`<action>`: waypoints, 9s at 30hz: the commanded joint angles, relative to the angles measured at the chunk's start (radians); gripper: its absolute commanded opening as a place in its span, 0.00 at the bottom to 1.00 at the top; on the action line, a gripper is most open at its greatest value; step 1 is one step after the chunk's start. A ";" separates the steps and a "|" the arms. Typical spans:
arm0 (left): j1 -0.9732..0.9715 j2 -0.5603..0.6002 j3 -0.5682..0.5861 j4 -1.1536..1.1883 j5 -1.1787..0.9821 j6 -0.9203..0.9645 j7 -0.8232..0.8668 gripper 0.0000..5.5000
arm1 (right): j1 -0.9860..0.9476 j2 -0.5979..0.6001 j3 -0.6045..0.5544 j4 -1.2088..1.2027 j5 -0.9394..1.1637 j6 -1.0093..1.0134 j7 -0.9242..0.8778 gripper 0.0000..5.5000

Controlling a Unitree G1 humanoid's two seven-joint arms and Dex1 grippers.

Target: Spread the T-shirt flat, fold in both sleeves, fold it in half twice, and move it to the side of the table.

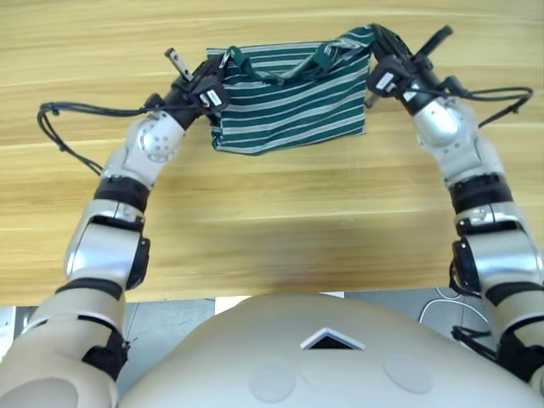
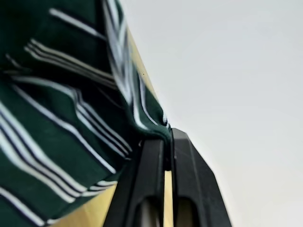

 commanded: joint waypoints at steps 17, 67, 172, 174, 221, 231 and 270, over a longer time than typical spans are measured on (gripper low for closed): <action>-0.266 -0.089 -0.072 0.369 0.066 0.156 0.123 0.00 | -0.225 0.144 0.126 0.412 -0.052 0.036 -0.180 0.00; -0.123 0.020 -0.015 0.260 0.041 -0.036 0.304 0.75 | 0.440 -0.346 0.036 -0.345 0.354 -0.263 0.117 0.51; 0.750 0.241 0.049 -0.861 -0.230 -0.034 -0.369 0.75 | 0.689 -0.192 0.042 -0.510 0.318 -0.240 0.397 0.51; 0.797 0.269 0.013 -0.952 -0.366 -0.065 -0.438 0.75 | 0.702 -0.184 -0.002 -0.588 0.440 -0.255 0.393 0.51; 0.484 0.303 -0.347 -0.441 -0.205 -0.332 -0.701 0.63 | 0.643 -0.361 0.116 -0.653 0.106 -0.210 0.538 0.51; 0.391 0.260 -0.301 -0.222 -0.177 -0.340 -0.611 0.31 | 0.624 -0.351 0.136 -0.617 0.126 -0.245 0.543 0.25; 0.753 0.313 -0.132 -0.809 -0.226 -0.117 -0.530 0.32 | 0.725 -0.391 0.028 -0.694 0.184 -0.218 0.539 0.00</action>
